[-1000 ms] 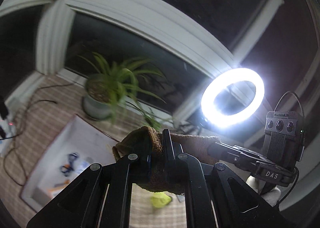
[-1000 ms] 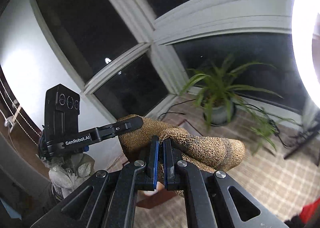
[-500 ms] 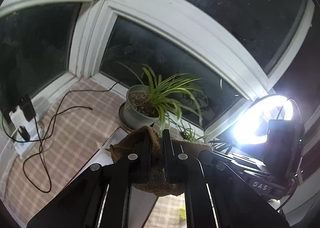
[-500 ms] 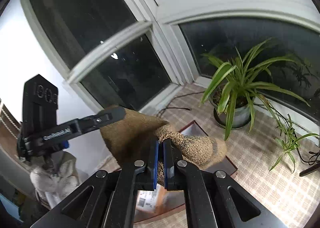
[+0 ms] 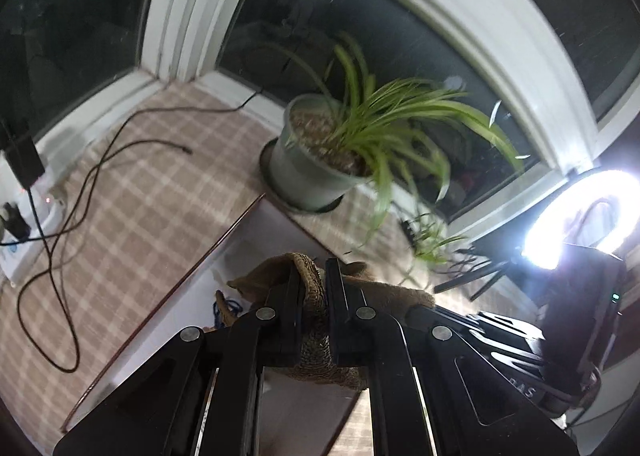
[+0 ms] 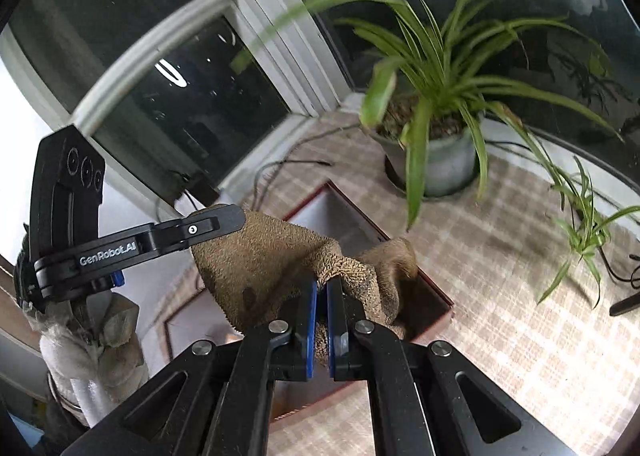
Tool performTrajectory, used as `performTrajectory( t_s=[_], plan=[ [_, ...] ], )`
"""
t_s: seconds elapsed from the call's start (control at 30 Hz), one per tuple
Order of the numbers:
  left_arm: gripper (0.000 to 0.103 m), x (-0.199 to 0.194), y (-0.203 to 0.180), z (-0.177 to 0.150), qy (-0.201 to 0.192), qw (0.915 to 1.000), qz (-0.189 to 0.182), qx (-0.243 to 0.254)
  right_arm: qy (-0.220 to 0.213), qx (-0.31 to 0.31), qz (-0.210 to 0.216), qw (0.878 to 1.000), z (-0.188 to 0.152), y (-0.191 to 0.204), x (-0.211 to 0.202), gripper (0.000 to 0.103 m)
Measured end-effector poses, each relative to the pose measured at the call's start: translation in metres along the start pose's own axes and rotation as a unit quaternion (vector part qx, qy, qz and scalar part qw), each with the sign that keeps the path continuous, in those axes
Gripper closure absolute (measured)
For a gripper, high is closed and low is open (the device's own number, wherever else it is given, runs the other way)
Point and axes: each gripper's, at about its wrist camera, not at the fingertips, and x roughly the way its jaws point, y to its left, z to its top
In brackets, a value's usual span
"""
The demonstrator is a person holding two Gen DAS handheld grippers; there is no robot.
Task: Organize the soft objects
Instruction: 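Open both tools to drop the towel into the box, then move the left tool to the yellow shuttlecock while the right tool approaches the grey packet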
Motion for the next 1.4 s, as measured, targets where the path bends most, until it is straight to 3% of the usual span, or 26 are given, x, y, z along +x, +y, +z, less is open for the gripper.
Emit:
performTrajectory(
  t_s=[0.2,0.3,0.33,0.37,0.4,0.47,0.5,0.93,1.13,1.4],
  plan=[
    [0.095,0.020,0.004,-0.003,0.023,0.9994,0.027,0.001,0.014,-0.002,-0.024,1.000,-0.010,-0.009,0.013,0.095],
    [0.083,0.022,0.005,-0.002,0.028,0.9991,0.032,-0.001,0.016,-0.008,-0.032,0.999,-0.013,-0.011,0.015,0.070],
    [0.077,0.022,0.005,-0.002,0.026,0.9990,0.035,-0.004,0.018,-0.008,-0.033,0.999,-0.012,-0.011,0.015,0.057],
    [0.068,0.022,0.006,-0.002,0.028,0.9990,0.036,-0.005,0.019,-0.008,-0.035,0.999,-0.013,-0.011,0.015,0.050],
    [0.064,0.019,0.005,-0.002,0.023,0.9989,0.041,-0.004,0.016,-0.008,-0.034,0.999,-0.014,-0.012,0.014,0.050],
    [0.045,0.015,0.006,-0.001,0.016,0.9985,0.051,-0.005,0.004,-0.008,-0.036,0.999,-0.015,-0.012,0.008,0.048],
    [0.043,0.014,0.007,0.000,0.013,0.9984,0.054,-0.007,-0.001,-0.009,-0.038,0.999,-0.017,-0.012,0.005,0.047],
    [0.042,-0.018,-0.013,-0.023,-0.009,0.9991,0.038,0.018,-0.044,0.006,-0.030,0.999,-0.054,-0.020,-0.045,0.047],
    [0.042,-0.026,-0.047,-0.053,-0.005,0.9985,0.014,0.052,-0.080,0.013,-0.055,0.995,-0.092,-0.035,-0.086,0.046],
    [0.041,-0.023,-0.086,-0.097,0.022,0.9960,-0.041,0.076,-0.120,0.039,-0.083,0.989,-0.164,-0.081,-0.148,0.037]
  ],
)
